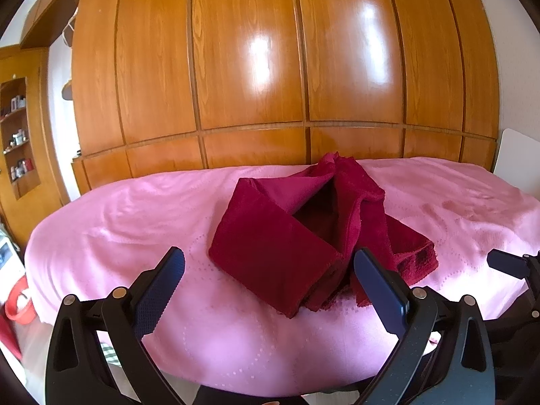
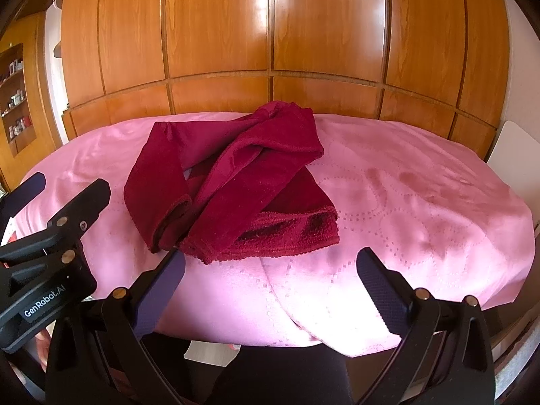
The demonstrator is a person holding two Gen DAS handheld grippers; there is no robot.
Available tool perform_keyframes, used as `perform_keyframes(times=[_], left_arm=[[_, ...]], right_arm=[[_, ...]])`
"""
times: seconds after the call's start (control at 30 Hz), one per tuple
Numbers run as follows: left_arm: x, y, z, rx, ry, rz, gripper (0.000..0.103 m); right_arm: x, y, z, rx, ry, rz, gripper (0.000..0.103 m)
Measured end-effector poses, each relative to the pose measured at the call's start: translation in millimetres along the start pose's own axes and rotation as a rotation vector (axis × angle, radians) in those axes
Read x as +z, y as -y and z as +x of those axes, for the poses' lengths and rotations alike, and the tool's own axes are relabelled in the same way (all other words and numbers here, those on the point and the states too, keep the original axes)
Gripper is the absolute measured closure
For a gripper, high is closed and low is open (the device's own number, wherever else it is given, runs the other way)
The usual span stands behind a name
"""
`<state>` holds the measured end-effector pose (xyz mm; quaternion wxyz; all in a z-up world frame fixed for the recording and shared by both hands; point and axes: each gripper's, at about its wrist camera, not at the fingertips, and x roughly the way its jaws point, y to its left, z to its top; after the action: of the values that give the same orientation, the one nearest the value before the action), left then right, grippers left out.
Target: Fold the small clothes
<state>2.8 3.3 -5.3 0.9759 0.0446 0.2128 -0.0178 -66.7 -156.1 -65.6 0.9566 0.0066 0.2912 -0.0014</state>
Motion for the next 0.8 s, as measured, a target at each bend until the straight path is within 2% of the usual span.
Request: perform_keyframes(times=[0.33, 0.47, 0.57, 0.77, 0.8], left_arm=[[-3, -1, 3, 0.021, -0.001, 0.0, 0.003], [-4, -15, 22, 0.027, -0.075, -0.042, 0.003], [-5, -24, 38, 0.001, -0.141, -0.065, 0.003], [3, -31, 55, -0.044, -0.174, -0.055, 0.003], [6, -33, 59, -0.057, -0.182, -0.053, 0.006]], right_arm=[[0, 15, 6, -0.014, -0.016, 0.035, 0.002], [3, 25, 9, -0.011, -0.016, 0.053, 0.002], [2, 33, 20, 0.009, -0.058, 0.081, 0.002], [8, 53, 35, 0.047, -0.104, 0.154, 0.003], [13, 57, 38, 0.059, -0.107, 0.167, 0.004]])
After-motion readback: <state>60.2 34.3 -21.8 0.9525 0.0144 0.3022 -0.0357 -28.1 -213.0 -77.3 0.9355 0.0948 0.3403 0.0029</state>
